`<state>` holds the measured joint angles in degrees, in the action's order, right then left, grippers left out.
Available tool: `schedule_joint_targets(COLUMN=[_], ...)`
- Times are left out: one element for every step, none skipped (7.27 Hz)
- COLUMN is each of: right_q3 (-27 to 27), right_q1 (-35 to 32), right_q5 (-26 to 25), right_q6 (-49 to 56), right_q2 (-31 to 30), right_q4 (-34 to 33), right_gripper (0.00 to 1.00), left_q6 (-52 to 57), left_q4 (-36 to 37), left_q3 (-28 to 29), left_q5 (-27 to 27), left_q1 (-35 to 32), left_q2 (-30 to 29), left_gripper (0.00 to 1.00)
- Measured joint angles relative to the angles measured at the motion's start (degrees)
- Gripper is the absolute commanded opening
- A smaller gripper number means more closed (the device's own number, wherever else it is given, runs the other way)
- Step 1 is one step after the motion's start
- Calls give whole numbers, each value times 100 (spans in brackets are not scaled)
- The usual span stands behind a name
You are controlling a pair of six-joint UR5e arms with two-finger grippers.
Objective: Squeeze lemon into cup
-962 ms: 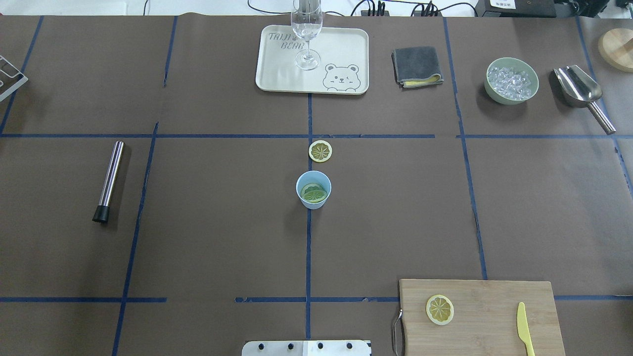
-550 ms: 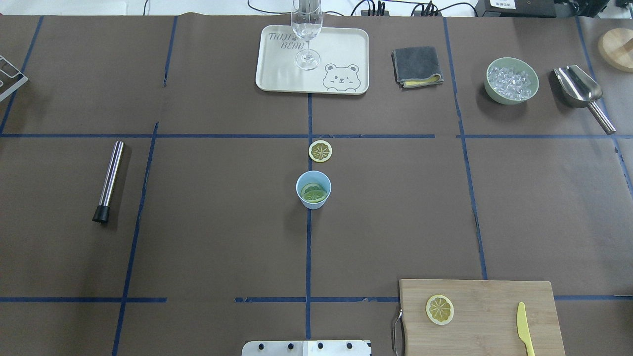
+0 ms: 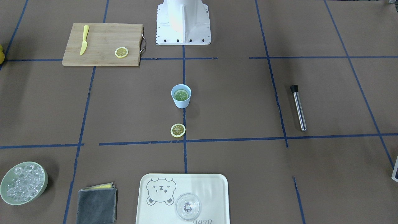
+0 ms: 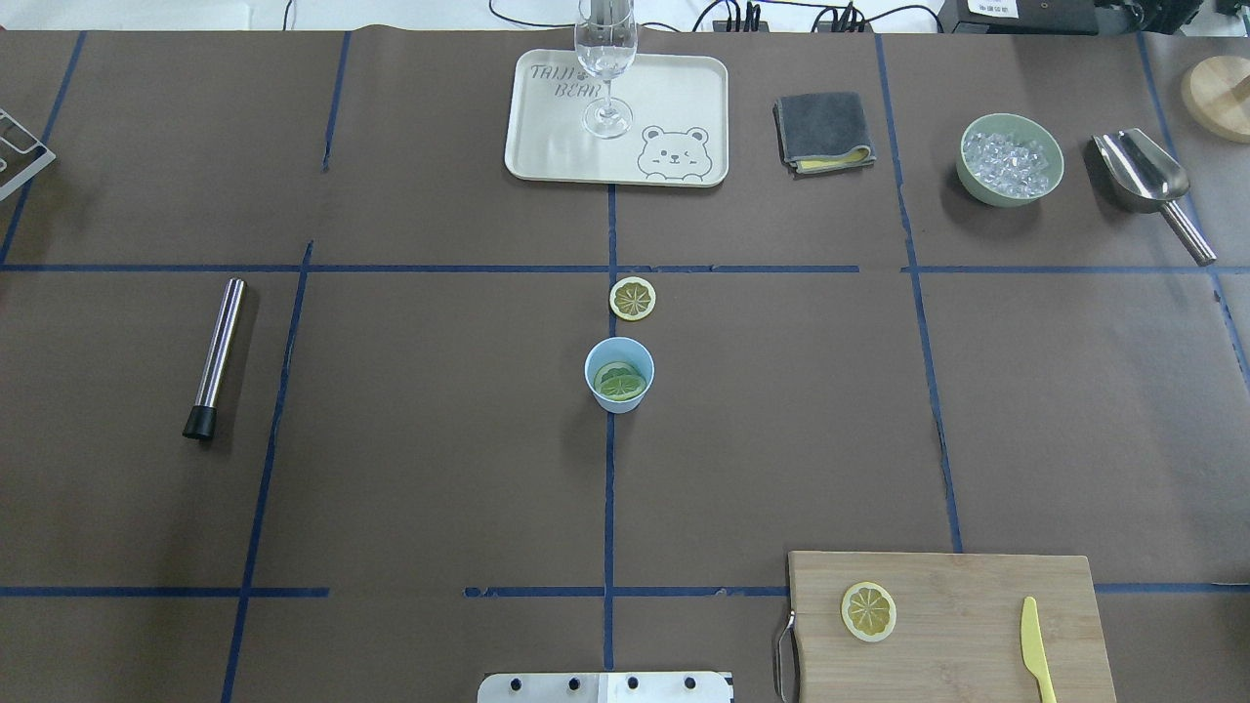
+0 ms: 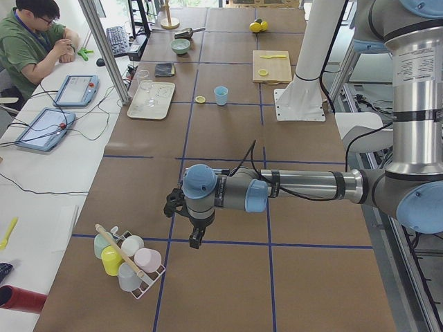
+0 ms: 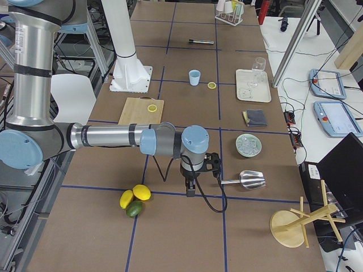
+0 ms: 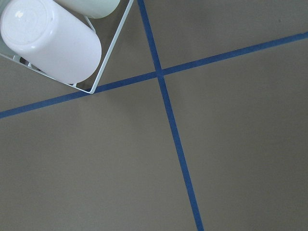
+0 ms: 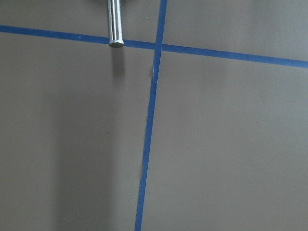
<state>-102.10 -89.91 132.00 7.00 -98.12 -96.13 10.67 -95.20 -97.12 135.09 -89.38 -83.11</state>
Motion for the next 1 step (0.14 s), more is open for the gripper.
schedule_joint_targets(right_q3=[-1], right_q1=[0], right_q5=[3], right_q6=[-4], right_q2=[-2], right_q4=[-1], right_gripper=[100], left_q6=[1], left_q4=[-3], left_q3=[-3], left_q5=[0], left_q1=[0], left_q2=[-3], left_gripper=[100])
